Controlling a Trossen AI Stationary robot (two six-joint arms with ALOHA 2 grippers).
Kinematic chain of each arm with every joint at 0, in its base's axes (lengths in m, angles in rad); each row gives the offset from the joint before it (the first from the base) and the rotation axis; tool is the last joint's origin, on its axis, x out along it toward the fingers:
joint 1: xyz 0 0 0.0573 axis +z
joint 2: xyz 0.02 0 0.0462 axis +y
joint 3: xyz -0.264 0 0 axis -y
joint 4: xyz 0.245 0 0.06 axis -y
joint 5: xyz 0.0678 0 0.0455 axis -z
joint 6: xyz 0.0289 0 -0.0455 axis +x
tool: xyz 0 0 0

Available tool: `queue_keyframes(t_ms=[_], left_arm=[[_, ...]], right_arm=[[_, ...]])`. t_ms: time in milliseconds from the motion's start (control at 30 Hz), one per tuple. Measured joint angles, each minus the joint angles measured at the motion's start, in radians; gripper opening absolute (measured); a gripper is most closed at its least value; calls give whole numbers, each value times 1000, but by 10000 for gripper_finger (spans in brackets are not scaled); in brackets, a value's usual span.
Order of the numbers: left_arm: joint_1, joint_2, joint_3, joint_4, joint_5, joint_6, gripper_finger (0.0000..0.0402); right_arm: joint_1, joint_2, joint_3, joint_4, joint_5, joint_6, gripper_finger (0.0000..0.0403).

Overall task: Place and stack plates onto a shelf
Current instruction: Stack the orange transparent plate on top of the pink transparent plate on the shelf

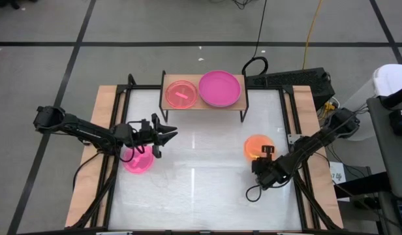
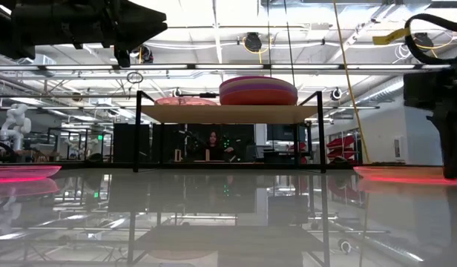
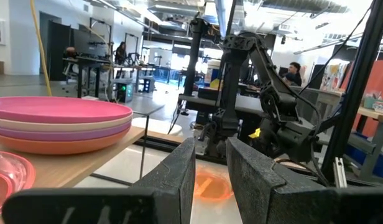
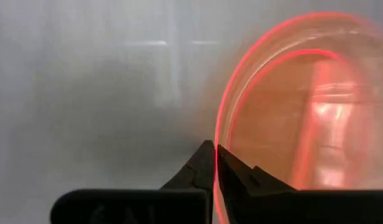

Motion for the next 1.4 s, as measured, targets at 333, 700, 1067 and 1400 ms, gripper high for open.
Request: queue_keyframes(t_ms=[333,700,1067,1400], left_arm=[[0,0,0,1,-96,6,97],[1,0,1,21,-108,3,97],[2,-153,1,-1,-212,205,97],[9,-289,1,-256,-241,203,97]], right_arm=[[-132,-54,195,441,237,-602,0],[-505,72,517,638,151,-1230,0],[-694,300,706,748,43,-1506,0],[-758,500,825,814,-55,-1562,0]])
